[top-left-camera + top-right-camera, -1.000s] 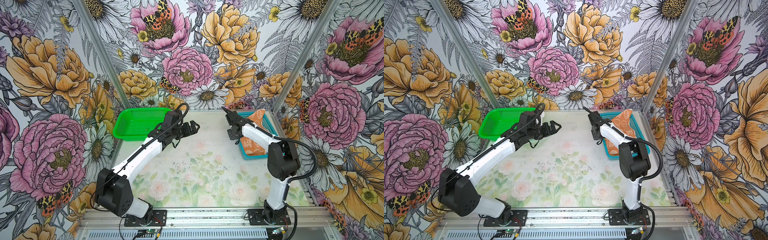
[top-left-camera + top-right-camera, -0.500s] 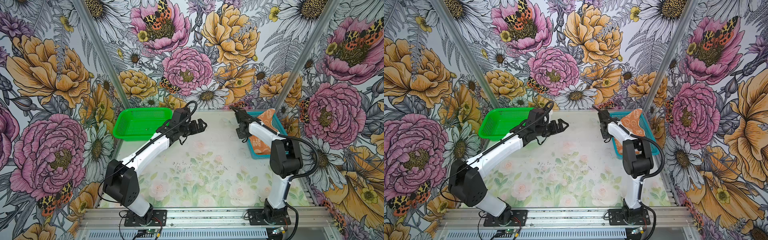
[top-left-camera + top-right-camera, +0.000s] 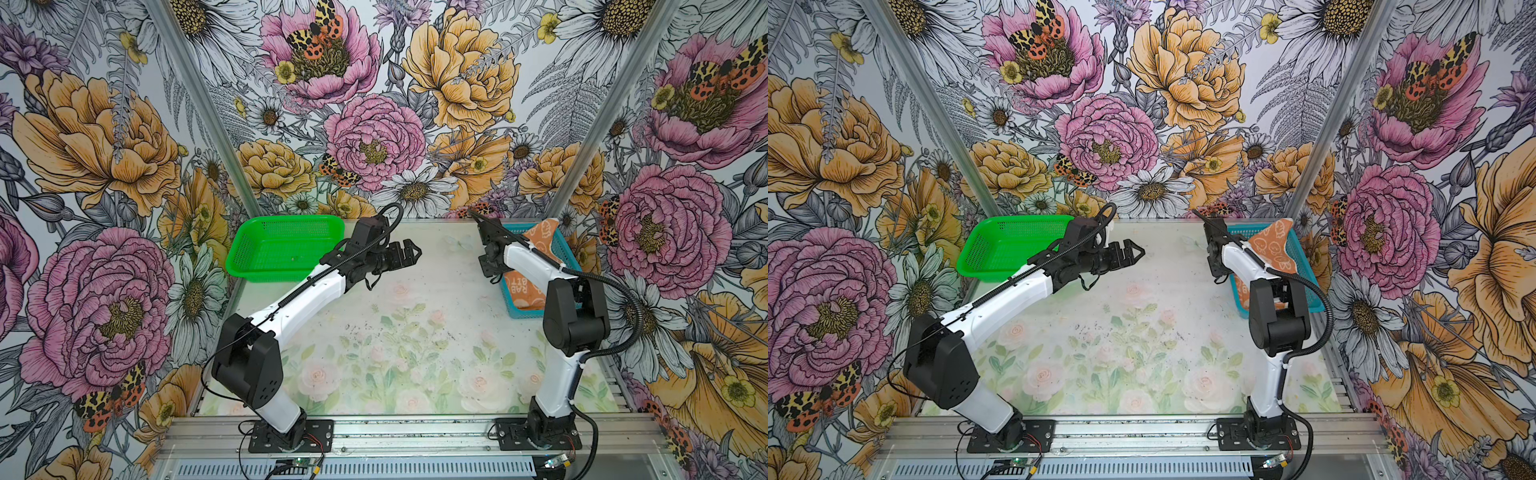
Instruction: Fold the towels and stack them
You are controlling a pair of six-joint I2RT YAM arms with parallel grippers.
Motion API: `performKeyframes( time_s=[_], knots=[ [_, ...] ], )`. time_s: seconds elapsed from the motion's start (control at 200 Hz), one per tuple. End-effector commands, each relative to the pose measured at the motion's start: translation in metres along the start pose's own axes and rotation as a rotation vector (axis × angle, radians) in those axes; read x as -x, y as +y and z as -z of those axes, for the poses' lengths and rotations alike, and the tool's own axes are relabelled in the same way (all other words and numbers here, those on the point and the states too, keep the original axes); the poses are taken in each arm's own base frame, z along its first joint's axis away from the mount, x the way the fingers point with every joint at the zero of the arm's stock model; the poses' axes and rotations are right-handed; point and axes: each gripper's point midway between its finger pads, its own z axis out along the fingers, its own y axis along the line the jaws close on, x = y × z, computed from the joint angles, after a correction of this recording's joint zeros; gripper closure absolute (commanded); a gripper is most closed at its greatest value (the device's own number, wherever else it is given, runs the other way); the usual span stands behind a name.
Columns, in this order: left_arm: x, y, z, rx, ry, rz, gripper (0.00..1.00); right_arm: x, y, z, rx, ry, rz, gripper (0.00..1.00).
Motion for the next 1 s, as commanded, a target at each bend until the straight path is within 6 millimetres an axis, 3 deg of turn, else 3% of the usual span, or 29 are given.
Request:
performKeyframes(
  time_s=[0.0,0.085,0.185,0.34,0.48,0.505,0.685,0.771,0.876,0.996],
  knots=[
    [0.016,-0.014,0.003,-0.011,-0.053,-0.037,0.01,0.029,-0.022,0.062,0.047,-0.163,-0.119,0.24],
    [0.021,-0.02,0.004,-0.001,-0.06,-0.077,0.01,0.036,-0.048,0.095,0.061,-0.248,-0.238,0.03],
    [0.026,-0.032,0.001,-0.009,-0.072,-0.129,0.01,0.031,-0.089,0.105,0.058,-0.274,-0.392,0.01],
    [0.018,-0.059,-0.019,-0.024,-0.064,-0.202,0.01,-0.001,-0.134,0.069,0.076,-0.179,-0.599,0.01],
    [0.0,-0.085,-0.044,-0.06,-0.023,-0.248,0.01,-0.022,-0.148,0.03,0.126,-0.088,-0.695,0.05],
    [-0.011,-0.08,-0.062,-0.051,0.013,-0.248,0.01,-0.024,-0.148,0.024,0.137,-0.074,-0.707,0.05],
    [-0.036,-0.091,-0.087,-0.083,0.08,-0.264,0.01,-0.036,-0.135,-0.022,0.169,0.034,-0.712,0.18],
    [-0.042,-0.089,-0.091,-0.081,0.097,-0.263,0.01,-0.04,-0.129,-0.038,0.177,0.069,-0.72,0.32],
    [-0.045,-0.082,-0.093,-0.064,0.106,-0.27,0.01,-0.041,-0.125,-0.045,0.186,0.079,-0.734,0.57],
    [-0.047,-0.078,-0.095,-0.059,0.115,-0.27,0.01,-0.043,-0.122,-0.054,0.189,0.093,-0.727,0.68]
  ],
)
